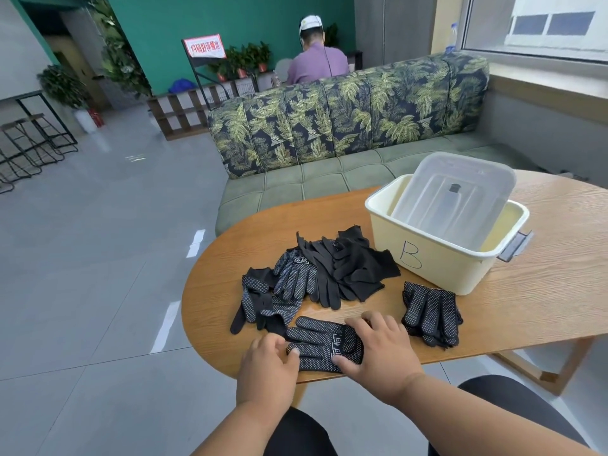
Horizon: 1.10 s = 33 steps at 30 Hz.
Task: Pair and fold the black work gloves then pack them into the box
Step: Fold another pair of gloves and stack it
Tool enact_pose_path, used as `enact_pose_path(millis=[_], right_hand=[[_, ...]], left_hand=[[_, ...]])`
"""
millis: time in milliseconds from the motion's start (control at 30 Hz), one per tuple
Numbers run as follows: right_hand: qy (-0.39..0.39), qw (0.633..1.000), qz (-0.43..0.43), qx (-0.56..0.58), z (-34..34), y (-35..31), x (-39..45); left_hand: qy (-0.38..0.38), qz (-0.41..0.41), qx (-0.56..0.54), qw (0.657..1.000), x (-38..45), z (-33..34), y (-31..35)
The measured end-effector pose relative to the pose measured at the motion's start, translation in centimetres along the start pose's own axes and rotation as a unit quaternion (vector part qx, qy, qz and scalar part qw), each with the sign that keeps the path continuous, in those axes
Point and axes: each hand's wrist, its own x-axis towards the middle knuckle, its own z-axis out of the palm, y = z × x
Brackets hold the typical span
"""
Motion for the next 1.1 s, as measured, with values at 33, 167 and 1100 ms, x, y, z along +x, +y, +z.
enact_pose_path(millis=[33,167,1100], right_hand=[[-0.007,1.000,0.001,0.000,-0.2,0.0,0.0],[-0.047,0.999,0.009,-0.002,-1.0,-0.3,0.1],[-0.060,0.997,-0.048,0.024,-1.0,-1.5,0.0]], left_hand=[[0.001,0.015,0.020,1.000,-0.4,0.0,0.0],[-0.006,0.054,0.084,0.995,-1.5,0.2,0.1],[-0.231,-0.071,-0.185,0.953,0.3,-1.9,1.2]])
